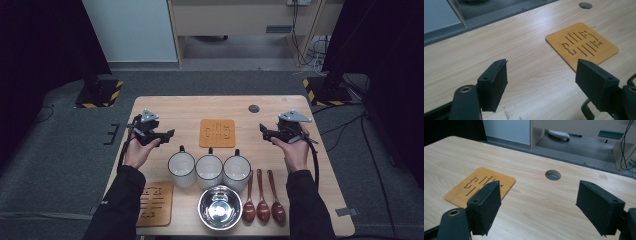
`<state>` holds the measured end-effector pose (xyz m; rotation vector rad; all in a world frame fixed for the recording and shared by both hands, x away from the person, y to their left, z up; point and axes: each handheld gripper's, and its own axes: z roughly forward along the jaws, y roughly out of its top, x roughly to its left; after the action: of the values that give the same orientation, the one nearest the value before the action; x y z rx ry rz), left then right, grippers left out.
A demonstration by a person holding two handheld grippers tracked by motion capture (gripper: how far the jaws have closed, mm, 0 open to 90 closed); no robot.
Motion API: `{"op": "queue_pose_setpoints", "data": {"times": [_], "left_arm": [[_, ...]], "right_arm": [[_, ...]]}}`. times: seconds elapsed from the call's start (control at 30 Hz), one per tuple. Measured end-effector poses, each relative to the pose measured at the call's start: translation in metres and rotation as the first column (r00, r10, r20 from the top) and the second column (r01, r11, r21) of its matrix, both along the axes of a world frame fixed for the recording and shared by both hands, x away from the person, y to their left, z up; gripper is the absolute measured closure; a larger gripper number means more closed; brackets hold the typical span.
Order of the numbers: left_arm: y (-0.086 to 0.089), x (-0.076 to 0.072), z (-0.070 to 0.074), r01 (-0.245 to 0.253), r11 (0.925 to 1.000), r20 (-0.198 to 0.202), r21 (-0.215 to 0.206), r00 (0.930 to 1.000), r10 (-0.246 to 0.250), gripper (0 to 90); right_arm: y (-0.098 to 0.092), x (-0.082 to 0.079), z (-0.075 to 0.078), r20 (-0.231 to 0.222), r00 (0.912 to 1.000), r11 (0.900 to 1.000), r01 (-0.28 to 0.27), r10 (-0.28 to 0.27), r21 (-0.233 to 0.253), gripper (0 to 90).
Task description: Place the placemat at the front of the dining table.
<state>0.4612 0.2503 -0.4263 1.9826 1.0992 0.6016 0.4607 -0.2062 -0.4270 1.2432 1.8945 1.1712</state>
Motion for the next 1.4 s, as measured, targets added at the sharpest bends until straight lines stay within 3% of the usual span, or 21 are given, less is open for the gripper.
{"op": "queue_pose_setpoints", "data": {"times": [0.17, 0.37, 0.5, 0.67, 0.9, 1.1, 1.4], "left_arm": [[0.003, -0.014, 0.005, 0.01, 0.9999, -0.005, -0.01, 0.9999, -0.01, 24.7], [0.003, -0.034, 0.005, 0.022, 0.9997, 0.009, 0.011, 0.9997, -0.022, 24.1], [0.001, -0.045, 0.006, 0.029, 0.9991, 0.021, -0.032, 0.9994, -0.028, 24.4], [-0.003, -0.061, 0.005, 0.05, 0.9981, 0.032, -0.035, 0.9983, -0.049, 26.5], [-0.01, -0.074, 0.002, 0.084, 0.9956, 0.026, -0.042, 0.9963, -0.082, 26.7], [-0.022, -0.085, 0.002, 0.113, 0.9931, 0.038, -0.031, 0.993, -0.112, 27.1], [-0.032, -0.099, 0.006, 0.169, 0.9833, 0.046, -0.068, 0.9851, -0.166, 28.4]], "right_arm": [[-0.018, -0.01, -0.001, -0.01, 0.9998, 1.0, 0.018, -0.018, 0.007, 18.9], [-0.039, -0.027, -0.009, -0.029, 0.9986, 0.999, 0.046, -0.045, 0.027, 18.2], [-0.052, -0.038, -0.018, -0.048, 0.997, 0.998, 0.061, -0.061, 0.014, 17.7], [-0.063, -0.05, -0.028, -0.076, 0.9945, 0.997, 0.074, -0.072, 0.025, 15.4], [-0.079, -0.062, -0.044, -0.106, 0.9907, 0.996, 0.085, -0.085, -0.007, 14.2], [-0.095, -0.07, -0.06, -0.129, 0.9852, 0.993, 0.115, -0.113, 0.006, 14.3], [-0.118, -0.082, -0.075, -0.162, 0.9741, 0.987, 0.157, -0.157, -0.013, 15.4]]}}
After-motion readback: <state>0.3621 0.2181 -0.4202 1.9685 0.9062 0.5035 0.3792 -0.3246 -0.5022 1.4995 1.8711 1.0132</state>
